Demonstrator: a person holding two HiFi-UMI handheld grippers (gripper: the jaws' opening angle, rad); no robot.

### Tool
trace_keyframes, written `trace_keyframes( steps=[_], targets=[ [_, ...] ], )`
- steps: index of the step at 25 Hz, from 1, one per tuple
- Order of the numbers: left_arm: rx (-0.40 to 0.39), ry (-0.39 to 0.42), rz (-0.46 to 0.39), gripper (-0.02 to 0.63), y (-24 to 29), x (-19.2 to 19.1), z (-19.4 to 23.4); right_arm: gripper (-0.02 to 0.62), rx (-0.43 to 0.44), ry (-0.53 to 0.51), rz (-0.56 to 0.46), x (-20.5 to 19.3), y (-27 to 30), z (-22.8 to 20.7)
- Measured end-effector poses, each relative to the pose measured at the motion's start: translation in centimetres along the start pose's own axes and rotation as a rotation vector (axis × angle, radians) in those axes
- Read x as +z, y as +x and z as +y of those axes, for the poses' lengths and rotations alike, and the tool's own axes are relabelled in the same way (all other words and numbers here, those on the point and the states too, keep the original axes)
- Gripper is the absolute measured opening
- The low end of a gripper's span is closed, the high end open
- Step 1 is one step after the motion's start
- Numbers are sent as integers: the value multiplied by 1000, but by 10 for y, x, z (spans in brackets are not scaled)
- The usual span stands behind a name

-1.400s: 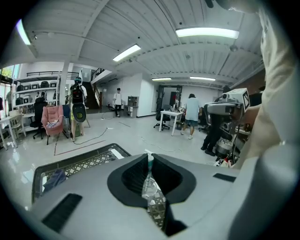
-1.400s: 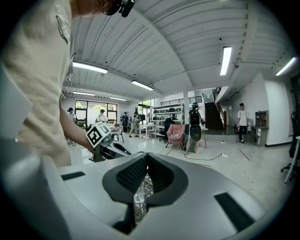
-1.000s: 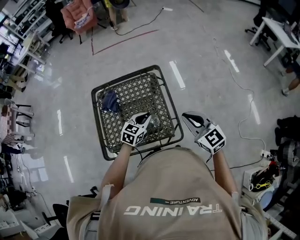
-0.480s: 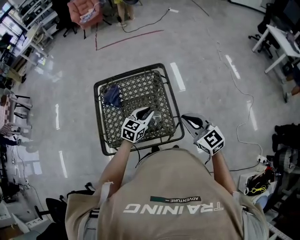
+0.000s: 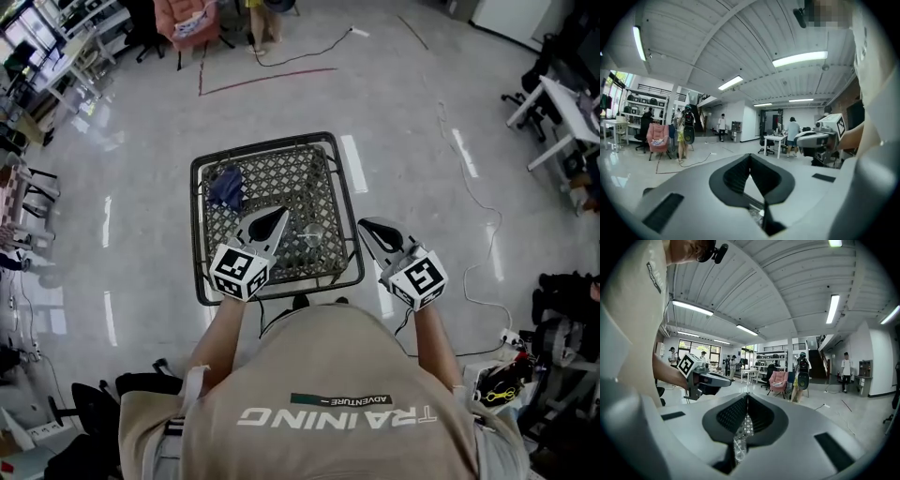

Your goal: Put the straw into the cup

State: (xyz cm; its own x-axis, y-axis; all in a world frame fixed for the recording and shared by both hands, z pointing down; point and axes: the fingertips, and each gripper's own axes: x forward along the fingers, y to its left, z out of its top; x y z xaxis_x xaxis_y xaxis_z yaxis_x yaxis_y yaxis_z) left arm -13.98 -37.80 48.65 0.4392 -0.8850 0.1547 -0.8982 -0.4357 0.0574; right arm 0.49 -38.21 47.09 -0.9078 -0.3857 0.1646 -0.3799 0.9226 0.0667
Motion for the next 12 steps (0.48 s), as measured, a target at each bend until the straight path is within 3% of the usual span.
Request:
trace_keyframes(
  steps=[5, 12],
  targets=[
    [202, -57, -4, 17, -22, 16, 37, 17, -85, -17, -2, 30, 14, -23],
    [313, -39, -67, 17, -35, 49, 58, 17, -172, -12, -26, 48, 24, -48]
  ],
)
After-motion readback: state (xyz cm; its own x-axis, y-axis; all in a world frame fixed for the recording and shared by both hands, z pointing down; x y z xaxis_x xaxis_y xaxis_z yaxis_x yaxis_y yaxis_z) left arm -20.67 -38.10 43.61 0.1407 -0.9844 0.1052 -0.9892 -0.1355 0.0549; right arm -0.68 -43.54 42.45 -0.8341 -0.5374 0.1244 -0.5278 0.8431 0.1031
